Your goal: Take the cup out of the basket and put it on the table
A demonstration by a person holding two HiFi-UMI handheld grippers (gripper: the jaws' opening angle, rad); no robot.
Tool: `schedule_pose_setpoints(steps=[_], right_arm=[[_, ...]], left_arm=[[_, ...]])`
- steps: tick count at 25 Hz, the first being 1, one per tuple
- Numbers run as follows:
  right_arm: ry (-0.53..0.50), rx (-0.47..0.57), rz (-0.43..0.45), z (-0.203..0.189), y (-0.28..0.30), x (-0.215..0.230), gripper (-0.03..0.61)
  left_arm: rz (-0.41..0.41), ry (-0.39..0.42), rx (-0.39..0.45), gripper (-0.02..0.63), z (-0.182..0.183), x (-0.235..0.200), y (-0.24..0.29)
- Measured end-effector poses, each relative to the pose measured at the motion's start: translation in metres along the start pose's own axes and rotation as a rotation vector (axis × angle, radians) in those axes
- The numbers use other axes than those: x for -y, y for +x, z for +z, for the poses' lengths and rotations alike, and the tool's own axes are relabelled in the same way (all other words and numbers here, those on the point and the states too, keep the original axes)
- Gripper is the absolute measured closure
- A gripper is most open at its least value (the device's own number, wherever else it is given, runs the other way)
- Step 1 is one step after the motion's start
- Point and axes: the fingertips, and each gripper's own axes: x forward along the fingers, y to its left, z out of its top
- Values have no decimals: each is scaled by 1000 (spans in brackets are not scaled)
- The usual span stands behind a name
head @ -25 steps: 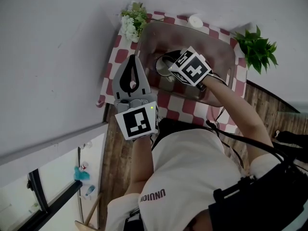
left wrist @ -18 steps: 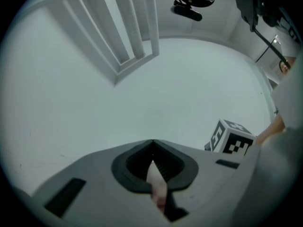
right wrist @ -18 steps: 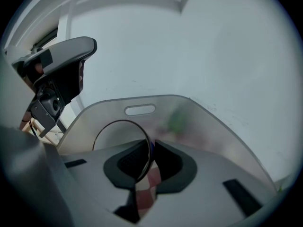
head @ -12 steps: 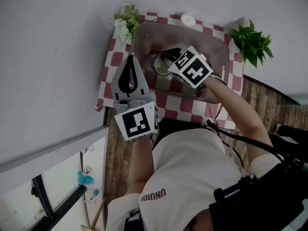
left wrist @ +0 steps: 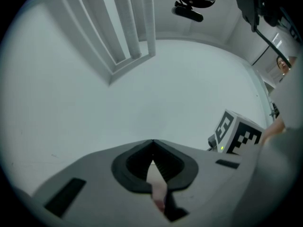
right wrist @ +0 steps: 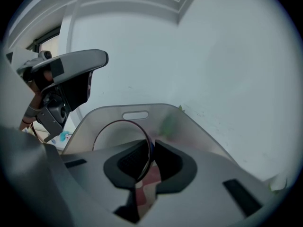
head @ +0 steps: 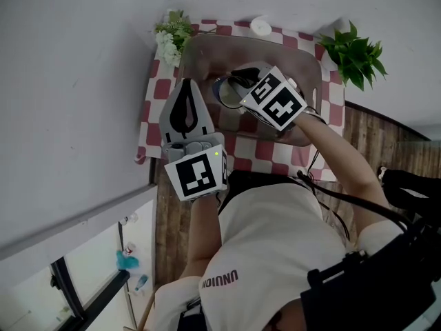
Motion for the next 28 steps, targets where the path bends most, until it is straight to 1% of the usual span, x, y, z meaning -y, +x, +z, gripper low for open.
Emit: schedule_pose_setpoints(steps=[10, 13, 17, 22, 24, 25, 28], right_arm=[[56, 42, -17, 1, -15, 9, 523], [64, 57, -32, 2, -20, 13, 522], [70, 82, -48, 6, -28, 14, 523], [104, 116, -65, 7, -38, 17, 523], [109, 124, -74, 7, -43, 19, 522], [112, 130, -78, 7, -46, 20, 522], [120, 150, -92, 10, -53, 22, 522]], left_arm=[[-42, 13, -8, 603, 0, 14, 10], [-51, -4, -10, 603, 2, 20, 14], [-74, 27, -1, 603, 3, 23, 17], [-88, -7, -10, 603, 5, 33, 20], [-87, -38, -14, 603, 7, 38, 21], [-90, -41, -15, 603, 7, 40, 22], [-109, 2, -11, 603, 5, 42, 23]])
